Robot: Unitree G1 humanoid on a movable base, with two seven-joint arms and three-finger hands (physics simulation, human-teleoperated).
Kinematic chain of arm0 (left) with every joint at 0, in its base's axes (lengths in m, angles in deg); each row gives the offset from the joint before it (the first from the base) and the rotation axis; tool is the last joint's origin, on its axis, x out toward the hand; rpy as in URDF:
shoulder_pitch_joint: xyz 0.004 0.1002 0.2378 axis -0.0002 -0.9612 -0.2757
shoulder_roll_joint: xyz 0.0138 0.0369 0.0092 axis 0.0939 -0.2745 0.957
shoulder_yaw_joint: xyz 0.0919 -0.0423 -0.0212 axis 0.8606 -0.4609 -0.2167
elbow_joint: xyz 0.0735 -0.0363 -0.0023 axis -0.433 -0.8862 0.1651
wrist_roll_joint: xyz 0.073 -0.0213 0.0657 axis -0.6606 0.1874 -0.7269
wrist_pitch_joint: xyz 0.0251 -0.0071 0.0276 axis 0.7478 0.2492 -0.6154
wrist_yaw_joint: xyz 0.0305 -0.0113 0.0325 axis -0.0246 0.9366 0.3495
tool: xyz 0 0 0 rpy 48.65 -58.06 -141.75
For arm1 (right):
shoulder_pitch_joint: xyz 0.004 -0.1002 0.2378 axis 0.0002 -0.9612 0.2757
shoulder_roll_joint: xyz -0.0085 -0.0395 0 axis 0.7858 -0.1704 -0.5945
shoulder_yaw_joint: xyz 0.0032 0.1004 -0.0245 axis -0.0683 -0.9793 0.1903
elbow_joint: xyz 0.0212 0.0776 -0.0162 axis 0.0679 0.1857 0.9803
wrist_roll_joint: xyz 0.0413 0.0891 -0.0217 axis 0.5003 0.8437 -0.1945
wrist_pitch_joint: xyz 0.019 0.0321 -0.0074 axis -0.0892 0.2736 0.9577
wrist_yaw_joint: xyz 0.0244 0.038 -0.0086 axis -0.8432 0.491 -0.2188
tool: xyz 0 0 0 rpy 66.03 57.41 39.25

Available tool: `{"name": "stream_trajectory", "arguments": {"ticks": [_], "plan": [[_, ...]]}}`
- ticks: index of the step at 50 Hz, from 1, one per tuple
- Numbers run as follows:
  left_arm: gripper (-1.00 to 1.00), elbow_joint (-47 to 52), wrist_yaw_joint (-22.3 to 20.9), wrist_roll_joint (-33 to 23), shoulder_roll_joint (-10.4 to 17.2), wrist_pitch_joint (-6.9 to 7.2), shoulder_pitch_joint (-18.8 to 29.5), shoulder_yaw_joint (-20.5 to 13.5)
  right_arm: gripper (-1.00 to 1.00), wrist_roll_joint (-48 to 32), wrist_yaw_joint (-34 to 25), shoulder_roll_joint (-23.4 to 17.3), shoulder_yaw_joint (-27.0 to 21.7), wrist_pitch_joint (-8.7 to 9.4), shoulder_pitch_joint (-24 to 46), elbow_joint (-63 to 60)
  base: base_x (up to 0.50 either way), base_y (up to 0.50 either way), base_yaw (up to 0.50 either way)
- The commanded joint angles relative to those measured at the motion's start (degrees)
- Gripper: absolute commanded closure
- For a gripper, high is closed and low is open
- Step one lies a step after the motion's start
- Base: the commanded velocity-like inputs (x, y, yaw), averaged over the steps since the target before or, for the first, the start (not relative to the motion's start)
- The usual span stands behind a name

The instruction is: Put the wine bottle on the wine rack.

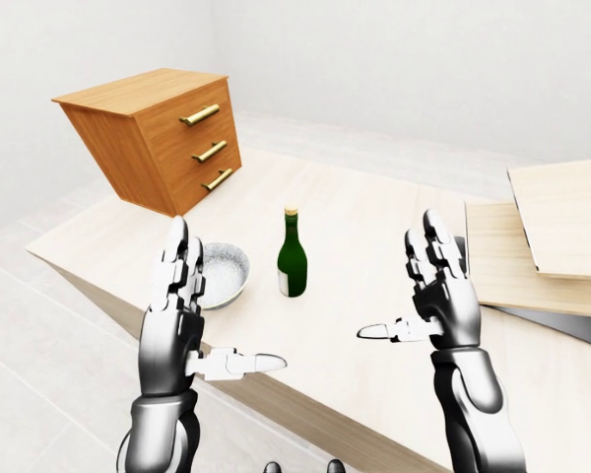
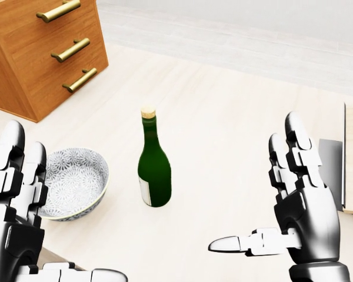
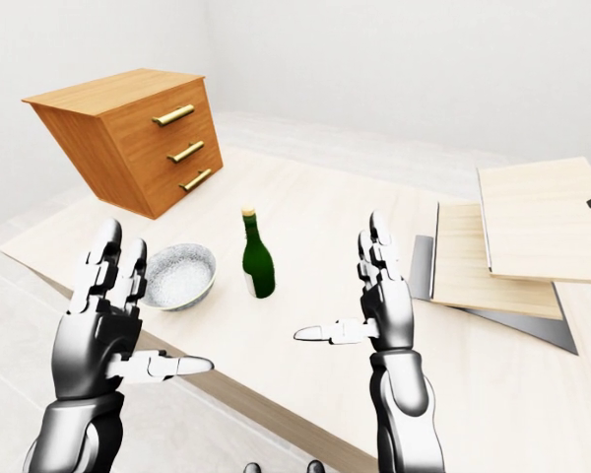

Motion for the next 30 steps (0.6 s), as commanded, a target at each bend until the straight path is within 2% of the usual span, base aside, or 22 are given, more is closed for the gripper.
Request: {"name": "stream_trajectory", "arguments": {"ticks": [1,17,30], "plan": [[-1.0,-0.2,-0.1,0.0,0.0,0.0,-0.8,0.1,-1.0,0.1,0.4,0.0,0.3,0.0,0.4,0.0,0.3,-0.07,0.0],[-1.0,1.3,-0.7,0.8,0.0,0.0,-1.1,-1.1,-1.0,0.7,0.5,-0.6,-0.4,0.0,4.0,2.1,0.04,0.0,0.0],[-1.0,4.5,-1.6,1.6,-0.5,0.0,-1.2,-3.2,-1.0,1.3,1.4,-1.8,-2.1,0.0,15.2,13.4,0.0,0.0,0.0]]}}
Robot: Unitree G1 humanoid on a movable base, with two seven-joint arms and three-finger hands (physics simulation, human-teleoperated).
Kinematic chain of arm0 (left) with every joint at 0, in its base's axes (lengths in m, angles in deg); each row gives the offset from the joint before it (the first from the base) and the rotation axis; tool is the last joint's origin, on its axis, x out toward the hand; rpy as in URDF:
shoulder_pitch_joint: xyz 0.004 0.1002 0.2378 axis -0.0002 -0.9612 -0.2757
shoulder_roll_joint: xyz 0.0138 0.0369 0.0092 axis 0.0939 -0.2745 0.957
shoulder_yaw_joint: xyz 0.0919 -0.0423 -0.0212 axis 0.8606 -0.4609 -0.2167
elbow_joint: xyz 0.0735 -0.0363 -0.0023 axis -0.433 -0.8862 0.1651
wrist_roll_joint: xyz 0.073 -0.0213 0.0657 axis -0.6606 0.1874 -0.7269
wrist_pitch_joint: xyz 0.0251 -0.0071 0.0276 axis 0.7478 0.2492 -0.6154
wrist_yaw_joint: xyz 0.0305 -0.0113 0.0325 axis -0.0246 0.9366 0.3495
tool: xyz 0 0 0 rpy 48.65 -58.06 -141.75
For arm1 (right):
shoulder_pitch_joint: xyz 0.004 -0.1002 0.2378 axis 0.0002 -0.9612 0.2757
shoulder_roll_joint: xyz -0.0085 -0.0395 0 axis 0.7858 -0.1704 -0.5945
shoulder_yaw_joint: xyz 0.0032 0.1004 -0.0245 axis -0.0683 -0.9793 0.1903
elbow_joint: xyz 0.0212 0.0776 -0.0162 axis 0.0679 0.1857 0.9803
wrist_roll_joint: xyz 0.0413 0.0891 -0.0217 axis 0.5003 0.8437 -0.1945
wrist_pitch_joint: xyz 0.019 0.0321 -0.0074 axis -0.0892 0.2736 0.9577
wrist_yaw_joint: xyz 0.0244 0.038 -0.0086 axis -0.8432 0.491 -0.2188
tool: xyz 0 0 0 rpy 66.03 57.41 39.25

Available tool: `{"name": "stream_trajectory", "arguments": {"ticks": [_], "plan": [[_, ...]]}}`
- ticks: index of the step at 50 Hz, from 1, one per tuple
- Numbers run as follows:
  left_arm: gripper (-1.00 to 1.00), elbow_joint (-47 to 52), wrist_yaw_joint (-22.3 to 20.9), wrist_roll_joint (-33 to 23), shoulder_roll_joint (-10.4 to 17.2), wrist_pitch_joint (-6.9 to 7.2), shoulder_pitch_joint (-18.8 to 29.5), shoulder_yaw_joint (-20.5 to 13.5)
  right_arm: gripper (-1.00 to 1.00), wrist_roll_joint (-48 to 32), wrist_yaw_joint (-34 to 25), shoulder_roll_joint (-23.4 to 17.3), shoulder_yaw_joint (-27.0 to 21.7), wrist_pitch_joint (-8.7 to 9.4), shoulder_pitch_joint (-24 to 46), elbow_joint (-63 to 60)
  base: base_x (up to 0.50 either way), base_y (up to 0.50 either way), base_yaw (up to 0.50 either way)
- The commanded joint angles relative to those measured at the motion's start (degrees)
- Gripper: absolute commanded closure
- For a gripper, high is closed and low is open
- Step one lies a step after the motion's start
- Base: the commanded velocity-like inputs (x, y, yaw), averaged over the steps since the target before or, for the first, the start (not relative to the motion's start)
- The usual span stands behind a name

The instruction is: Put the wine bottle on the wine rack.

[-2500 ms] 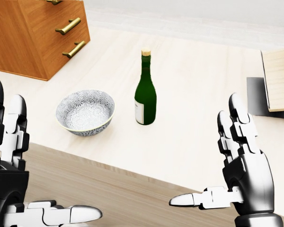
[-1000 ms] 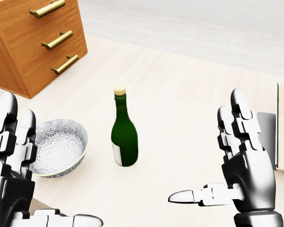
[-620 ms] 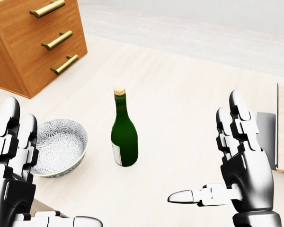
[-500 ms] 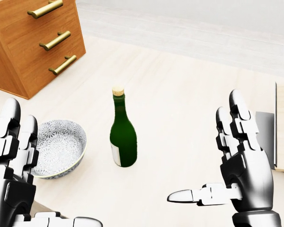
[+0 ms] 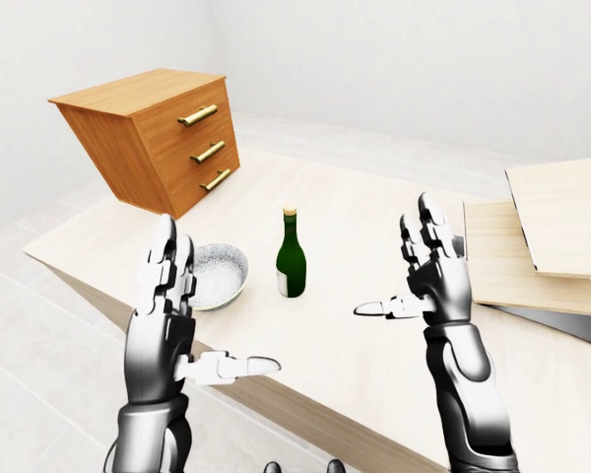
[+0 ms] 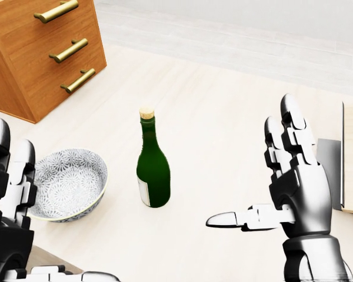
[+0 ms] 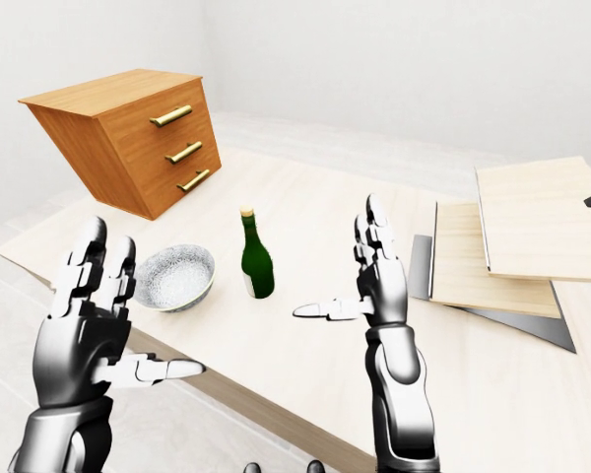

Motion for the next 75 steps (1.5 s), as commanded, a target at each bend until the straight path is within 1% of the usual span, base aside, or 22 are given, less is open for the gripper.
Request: {"name": "stream_trajectory", "arguments": {"ticks": [1,7,10,14,15,21,24,30,34,43,46,52,59,67,75], "plan": [[-1.0,2.5,-0.8,0.7,-0.4,0.0,-0.2,-1.7,-1.0,0.0,0.8,-1.0,-1.0,0.0,8.3,9.3,0.0,0.0,0.0],[-1.0,4.8,-1.7,1.5,-0.7,0.0,-0.5,-3.4,-1.0,-0.4,1.9,-1.4,-1.1,0.0,12.6,14.2,0.0,0.0,0.0],[-1.0,5.6,-2.4,1.8,-1.1,0.0,-1.0,-4.2,-1.0,0.6,2.3,-1.4,-1.8,0.0,14.5,17.4,0.0,0.0,0.0],[-1.0,6.6,-3.1,2.3,-1.5,0.0,-1.4,-5.5,-1.0,0.5,3.0,-1.7,-1.4,0.0,17.4,21.0,0.0,0.0,0.0],[-1.0,7.2,-3.5,2.8,-1.6,0.0,-1.9,-6.2,-1.0,0.0,3.0,-1.8,-1.0,0.0,19.0,24.1,0.0,0.0,0.0],[-1.0,7.8,-5.0,3.4,-2.5,0.0,-2.7,-8.1,-1.0,0.5,3.9,-1.7,-0.6,0.0,23.5,28.0,0.0,0.0,0.0],[-1.0,8.5,-5.9,4.0,-2.9,0.0,-2.3,-9.8,-1.0,0.5,4.3,-1.7,-0.2,0.0,26.7,30.6,0.0,0.0,0.0],[-1.0,8.6,-7.2,3.9,-3.9,0.0,-1.8,-11.1,-1.0,0.3,4.9,-1.6,0.3,0.0,30.6,34.3,0.0,0.0,0.0],[-1.0,8.6,-7.9,3.9,-4.5,0.0,-2.1,-11.5,-1.0,0.2,4.8,-1.3,0.8,0.0,31.5,36.0,0.0,0.0,0.0],[-1.0,9.6,-9.1,4.3,-5.3,0.0,-2.1,-12.8,-1.0,0.0,5.5,-0.9,0.9,0.0,36.3,40.7,0.0,0.0,0.0],[-1.0,9.5,-9.3,4.3,-5.5,0.0,-2.1,-13.0,-1.0,-0.1,5.5,-0.8,0.9,0.0,36.7,41.7,0.0,0.0,0.0],[-1.0,8.3,-10.1,4.6,-6.1,0.0,-2.3,-13.8,-1.0,-0.8,5.4,-0.5,1.1,0.0,39.9,49.9,0.0,0.0,0.0],[-1.0,8.2,-10.6,5.3,-6.3,0.0,-1.9,-15.4,-1.0,-1.1,5.7,-0.2,1.0,0.0,42.8,54.9,0.0,0.0,0.0],[-1.0,7.6,-11.3,5.7,-6.7,0.0,-1.3,-16.9,-1.0,-1.4,5.7,0.6,1.7,0.0,44.4,57.5,0.0,0.0,0.0],[-1.0,8.1,-11.7,5.6,-7.0,0.0,-1.0,-17.0,-1.0,-2.0,5.5,1.4,2.1,0.0,45.5,60.9,0.0,0.0,0.0]]}}
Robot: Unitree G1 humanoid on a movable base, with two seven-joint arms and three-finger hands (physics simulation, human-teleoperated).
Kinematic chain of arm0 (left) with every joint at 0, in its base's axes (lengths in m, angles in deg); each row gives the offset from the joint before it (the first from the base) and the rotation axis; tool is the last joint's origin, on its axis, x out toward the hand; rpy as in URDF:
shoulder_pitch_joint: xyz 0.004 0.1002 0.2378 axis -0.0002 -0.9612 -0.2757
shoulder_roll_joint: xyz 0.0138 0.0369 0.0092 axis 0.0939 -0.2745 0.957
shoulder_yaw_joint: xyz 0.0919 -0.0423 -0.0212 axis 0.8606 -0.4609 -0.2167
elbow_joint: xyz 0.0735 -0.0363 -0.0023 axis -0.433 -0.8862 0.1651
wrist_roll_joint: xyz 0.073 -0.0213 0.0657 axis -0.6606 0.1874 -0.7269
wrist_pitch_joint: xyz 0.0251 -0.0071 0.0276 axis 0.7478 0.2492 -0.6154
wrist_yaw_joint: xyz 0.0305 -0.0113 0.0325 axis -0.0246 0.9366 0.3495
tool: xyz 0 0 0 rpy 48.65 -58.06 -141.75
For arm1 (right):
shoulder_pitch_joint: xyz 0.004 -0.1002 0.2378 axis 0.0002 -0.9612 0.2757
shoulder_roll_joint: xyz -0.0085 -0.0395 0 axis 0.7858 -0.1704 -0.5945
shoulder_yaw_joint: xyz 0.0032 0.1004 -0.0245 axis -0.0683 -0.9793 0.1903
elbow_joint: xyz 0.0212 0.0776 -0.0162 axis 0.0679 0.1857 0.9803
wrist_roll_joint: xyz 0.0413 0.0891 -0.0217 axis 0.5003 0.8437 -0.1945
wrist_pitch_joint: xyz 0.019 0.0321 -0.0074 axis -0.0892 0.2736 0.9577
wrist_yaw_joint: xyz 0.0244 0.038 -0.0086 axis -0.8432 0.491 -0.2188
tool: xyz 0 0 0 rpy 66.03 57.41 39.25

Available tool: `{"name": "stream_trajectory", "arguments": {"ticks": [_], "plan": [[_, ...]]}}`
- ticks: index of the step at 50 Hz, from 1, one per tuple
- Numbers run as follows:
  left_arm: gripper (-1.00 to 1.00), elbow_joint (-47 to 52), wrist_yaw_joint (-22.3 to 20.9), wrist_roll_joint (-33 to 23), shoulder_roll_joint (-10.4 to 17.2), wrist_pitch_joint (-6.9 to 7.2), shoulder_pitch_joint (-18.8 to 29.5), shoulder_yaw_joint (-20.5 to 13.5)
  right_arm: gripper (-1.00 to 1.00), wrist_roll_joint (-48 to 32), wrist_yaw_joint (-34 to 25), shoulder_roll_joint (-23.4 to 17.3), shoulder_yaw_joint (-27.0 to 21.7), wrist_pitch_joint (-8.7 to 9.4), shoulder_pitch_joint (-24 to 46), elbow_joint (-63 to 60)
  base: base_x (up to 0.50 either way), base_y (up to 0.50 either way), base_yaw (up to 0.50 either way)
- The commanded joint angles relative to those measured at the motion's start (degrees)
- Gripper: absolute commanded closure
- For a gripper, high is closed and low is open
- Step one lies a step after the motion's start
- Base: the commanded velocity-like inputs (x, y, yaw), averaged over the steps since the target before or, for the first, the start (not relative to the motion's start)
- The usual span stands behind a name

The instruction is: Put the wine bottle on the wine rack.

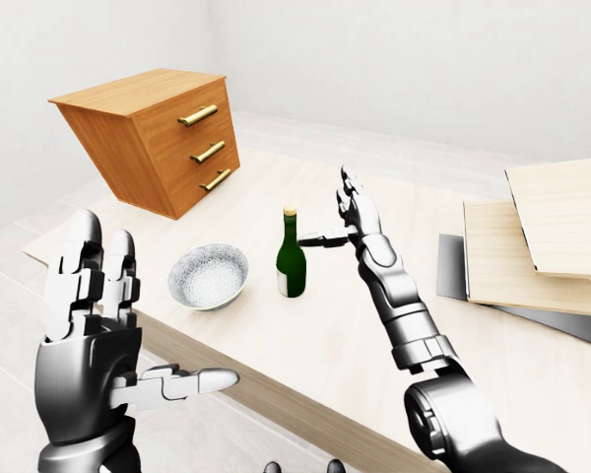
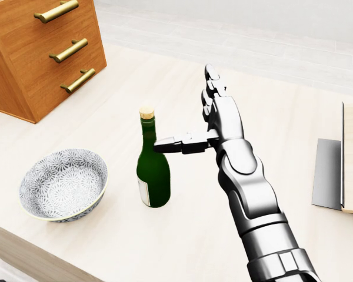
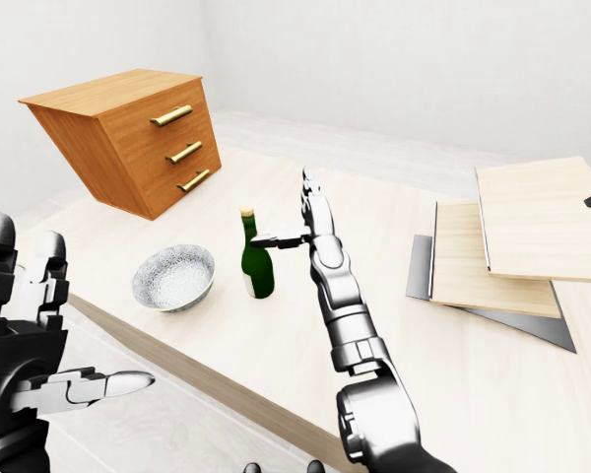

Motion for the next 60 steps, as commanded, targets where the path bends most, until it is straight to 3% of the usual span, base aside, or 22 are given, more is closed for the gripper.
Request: {"name": "stream_trajectory", "arguments": {"ticks": [1,21,30,33,40,47,60], "plan": [[-1.0,0.2,-0.8,0.2,-0.5,0.0,0.5,-1.0,-1.0,-0.7,-0.2,1.0,0.5,0.0,2.6,5.9,0.0,0.0,0.0],[-1.0,0.3,-1.1,0.3,-0.8,0.0,0.5,-1.4,-1.0,-1.0,-1.5,2.2,0.4,0.0,9.6,15.6,0.0,0.0,0.0],[-1.0,0.1,-1.4,0.4,-1.1,0.0,0.4,-1.9,-1.0,-1.0,-2.2,2.8,0.2,-2.73,11.9,21.0,0.0,0.0,0.0],[-1.0,0.6,-1.6,0.5,-1.2,0.0,0.1,-1.8,-1.0,-1.1,-2.4,3.2,0.5,-2.11,12.8,21.3,0.0,0.0,0.0],[-1.0,-0.6,-1.9,0.7,-1.3,0.0,0.1,-2.1,-1.0,-1.6,-2.6,3.9,0.7,-3.37,13.4,23.3,0.0,0.0,0.0],[-1.0,-0.7,-2.3,1.0,-1.4,0.0,-0.1,-2.6,-1.0,-1.9,-2.7,4.5,0.7,-3.25,14.5,24.0,0.0,0.0,0.0],[-1.0,-0.4,-2.7,1.2,-1.6,0.0,-0.3,-2.9,-1.0,-2.3,-2.8,5.2,0.6,-4.81,15.9,27.2,0.0,0.0,0.0]]}}
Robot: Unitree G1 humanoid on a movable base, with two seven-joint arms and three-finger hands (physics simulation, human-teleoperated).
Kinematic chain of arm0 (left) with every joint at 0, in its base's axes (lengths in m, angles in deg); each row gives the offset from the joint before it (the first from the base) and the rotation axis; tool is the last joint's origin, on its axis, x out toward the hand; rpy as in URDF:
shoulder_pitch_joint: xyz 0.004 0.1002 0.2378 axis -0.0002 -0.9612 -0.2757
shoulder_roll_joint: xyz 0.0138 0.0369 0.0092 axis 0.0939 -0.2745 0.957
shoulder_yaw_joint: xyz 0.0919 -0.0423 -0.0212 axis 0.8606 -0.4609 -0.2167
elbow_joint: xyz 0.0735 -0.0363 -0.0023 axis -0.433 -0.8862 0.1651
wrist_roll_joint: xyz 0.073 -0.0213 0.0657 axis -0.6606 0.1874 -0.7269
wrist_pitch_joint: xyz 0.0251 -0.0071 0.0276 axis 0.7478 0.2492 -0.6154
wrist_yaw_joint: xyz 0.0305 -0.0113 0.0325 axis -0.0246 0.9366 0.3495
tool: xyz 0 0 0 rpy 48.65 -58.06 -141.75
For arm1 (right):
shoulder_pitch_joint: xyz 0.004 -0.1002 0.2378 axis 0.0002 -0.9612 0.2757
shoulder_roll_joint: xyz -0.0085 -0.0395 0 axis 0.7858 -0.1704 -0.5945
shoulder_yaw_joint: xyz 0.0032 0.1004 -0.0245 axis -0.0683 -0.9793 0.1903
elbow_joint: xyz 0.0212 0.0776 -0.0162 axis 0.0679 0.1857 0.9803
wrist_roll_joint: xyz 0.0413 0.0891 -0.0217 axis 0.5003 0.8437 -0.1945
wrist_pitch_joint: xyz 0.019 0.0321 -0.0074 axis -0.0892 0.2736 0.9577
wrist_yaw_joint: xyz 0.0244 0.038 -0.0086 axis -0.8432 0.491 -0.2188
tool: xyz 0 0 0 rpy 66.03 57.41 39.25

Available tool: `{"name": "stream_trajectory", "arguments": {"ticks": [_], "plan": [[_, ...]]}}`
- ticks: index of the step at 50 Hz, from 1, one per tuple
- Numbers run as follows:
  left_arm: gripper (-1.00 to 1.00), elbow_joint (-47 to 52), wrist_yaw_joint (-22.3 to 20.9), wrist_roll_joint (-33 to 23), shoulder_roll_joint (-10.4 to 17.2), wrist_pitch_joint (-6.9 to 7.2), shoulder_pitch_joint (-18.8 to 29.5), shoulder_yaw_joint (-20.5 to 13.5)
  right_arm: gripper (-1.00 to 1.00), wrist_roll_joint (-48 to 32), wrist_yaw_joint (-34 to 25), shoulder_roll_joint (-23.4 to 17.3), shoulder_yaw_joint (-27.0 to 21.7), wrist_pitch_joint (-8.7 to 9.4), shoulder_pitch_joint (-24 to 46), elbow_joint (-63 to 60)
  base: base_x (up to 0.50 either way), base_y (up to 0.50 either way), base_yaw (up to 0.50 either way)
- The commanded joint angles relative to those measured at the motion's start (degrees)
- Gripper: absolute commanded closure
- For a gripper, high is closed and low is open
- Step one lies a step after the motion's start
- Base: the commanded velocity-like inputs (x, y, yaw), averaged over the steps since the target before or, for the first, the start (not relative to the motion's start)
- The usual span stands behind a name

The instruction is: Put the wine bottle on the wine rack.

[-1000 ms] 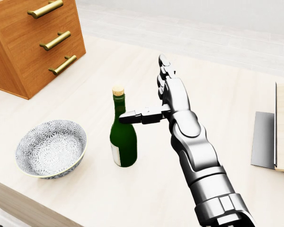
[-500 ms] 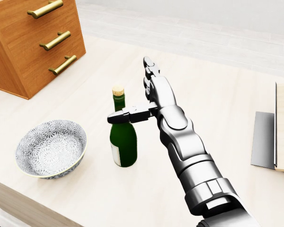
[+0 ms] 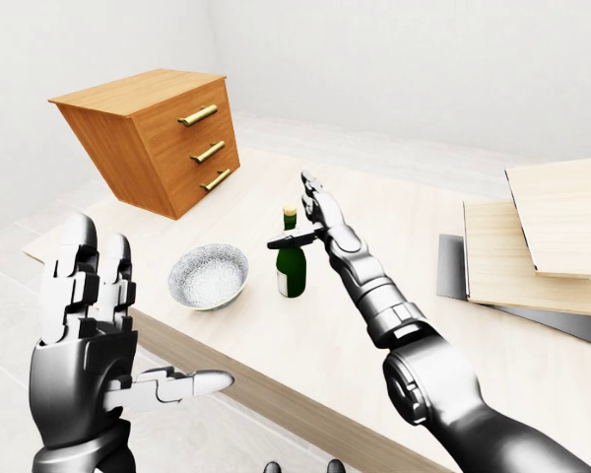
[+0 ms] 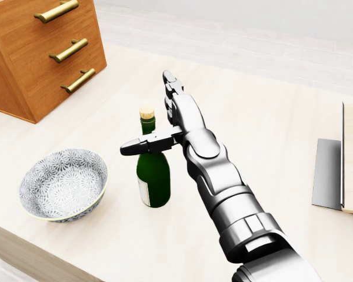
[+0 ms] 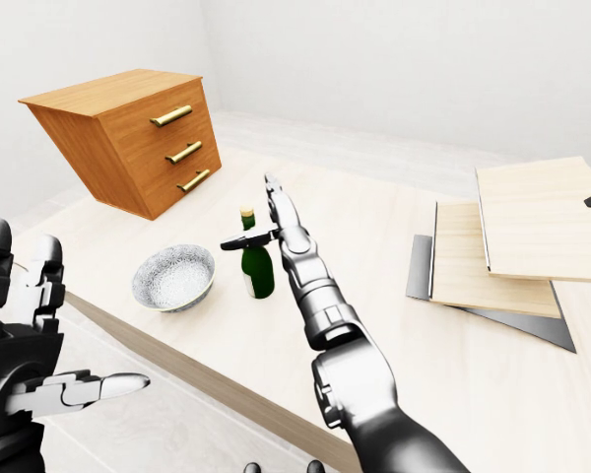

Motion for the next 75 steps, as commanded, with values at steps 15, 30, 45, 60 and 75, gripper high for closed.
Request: {"name": "stream_trajectory", "arguments": {"ticks": [15,30,45,60,75], "plan": [[-1.0,-0.4,-0.7,0.3,-0.4,0.0,0.0,-0.7,-1.0,-0.6,-0.7,1.4,-0.4,-3.29,2.4,6.2,0.0,0.0,0.0],[-1.0,-1.3,-1.1,0.3,-0.7,0.0,-0.8,-0.5,-0.98,-0.6,-1.1,1.8,-0.4,-3.63,2.0,6.0,0.0,0.0,0.0],[-1.0,-1.2,-1.1,0.0,-0.8,0.0,-1.2,0.0,0.56,-0.4,-1.1,1.8,-0.5,-4.1,1.8,6.3,0.0,0.0,0.0],[-1.0,-1.5,-1.4,0.1,-0.8,0.0,-1.4,-0.1,1.0,-0.2,-1.1,1.7,-0.5,-4.03,1.4,5.5,0.0,0.0,0.0],[-1.0,-1.9,-1.2,-0.1,-0.7,0.0,-1.1,0.0,1.0,-0.2,-1.1,0.9,-0.3,-2.9,0.5,2.8,0.0,0.0,0.0]]}}
